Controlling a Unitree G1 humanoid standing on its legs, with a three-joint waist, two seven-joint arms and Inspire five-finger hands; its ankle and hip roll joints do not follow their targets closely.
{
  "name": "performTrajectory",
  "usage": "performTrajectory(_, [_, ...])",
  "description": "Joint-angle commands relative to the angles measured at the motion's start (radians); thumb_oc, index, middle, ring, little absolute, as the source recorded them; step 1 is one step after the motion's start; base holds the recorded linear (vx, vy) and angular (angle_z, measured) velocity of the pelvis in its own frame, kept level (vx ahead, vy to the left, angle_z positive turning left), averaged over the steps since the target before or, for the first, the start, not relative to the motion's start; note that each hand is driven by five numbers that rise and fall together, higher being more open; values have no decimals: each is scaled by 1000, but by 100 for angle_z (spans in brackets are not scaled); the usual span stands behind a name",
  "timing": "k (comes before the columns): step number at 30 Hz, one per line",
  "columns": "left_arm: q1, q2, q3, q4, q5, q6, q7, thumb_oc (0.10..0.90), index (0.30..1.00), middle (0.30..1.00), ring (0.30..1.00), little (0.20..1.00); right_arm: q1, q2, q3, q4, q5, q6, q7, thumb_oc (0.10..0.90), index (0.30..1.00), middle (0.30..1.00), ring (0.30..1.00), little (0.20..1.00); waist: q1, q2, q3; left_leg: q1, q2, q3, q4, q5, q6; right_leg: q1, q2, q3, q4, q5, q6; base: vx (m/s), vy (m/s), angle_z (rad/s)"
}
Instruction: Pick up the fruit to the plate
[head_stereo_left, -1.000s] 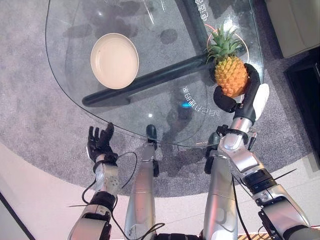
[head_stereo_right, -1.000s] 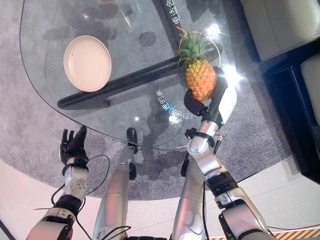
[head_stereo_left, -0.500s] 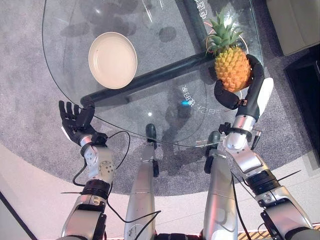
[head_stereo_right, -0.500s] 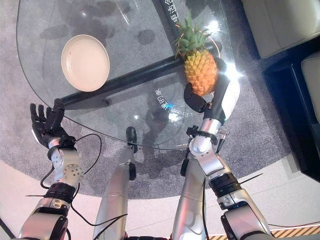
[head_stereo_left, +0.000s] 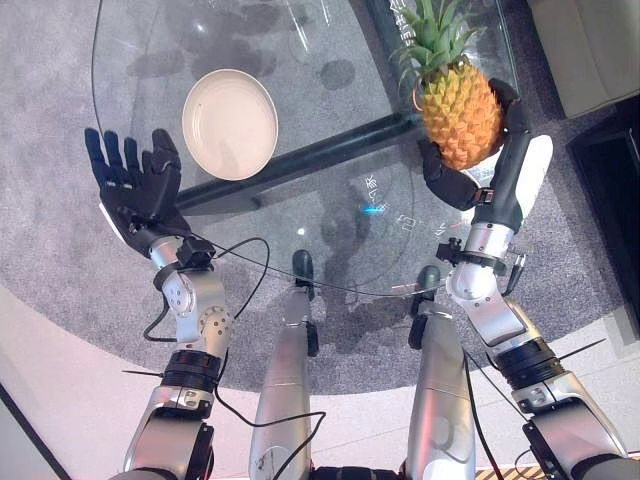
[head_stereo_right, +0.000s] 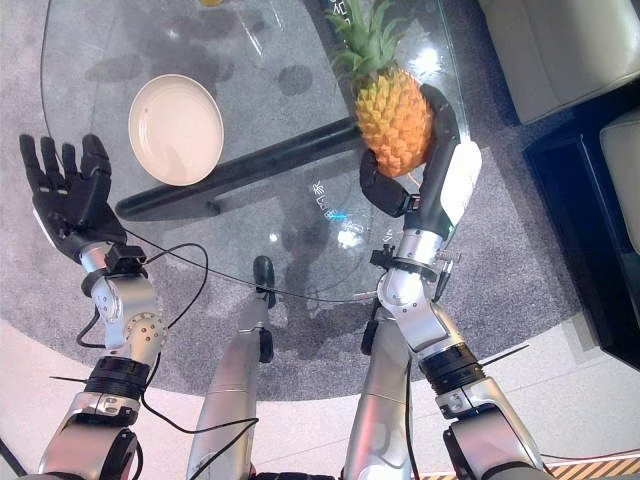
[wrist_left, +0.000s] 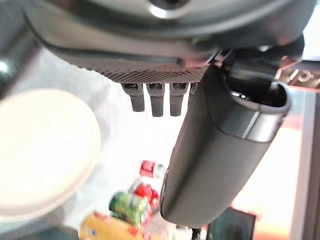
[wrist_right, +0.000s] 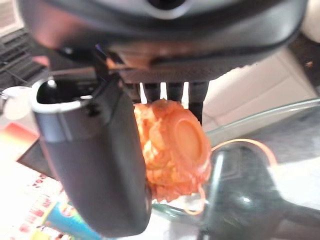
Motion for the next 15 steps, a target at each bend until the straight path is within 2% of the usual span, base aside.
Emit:
performTrajectory(1, [-68, 43, 38, -78, 69, -63, -74, 800, 900, 900, 900, 900, -102, 14, -54, -175, -108, -133, 7, 100, 300, 300, 300, 200, 1, 17, -18, 18, -28, 11, 74, -112, 27, 76, 16, -61, -168, 88, -13, 0, 0, 0])
performTrajectory(8, [-115, 49, -20, -135, 48, 20, -213, 800, 900, 900, 900, 900, -132, 20, -32, -210, -118, -141, 62, 100, 300, 300, 300, 200, -3, 11, -18, 23, -26, 16, 75, -115, 28, 88, 12, -64, -180, 95, -10, 0, 0, 0])
performTrajectory(15, [-204, 39, -90, -160, -39, 100, -337, 800, 900, 900, 900, 900, -187, 28, 3, -223, -122, -132, 98, 100, 300, 300, 300, 200, -16, 8, -18, 39, -27, 25, 77, -122, 27, 99, 11, -59, -184, 97, -5, 0, 0, 0])
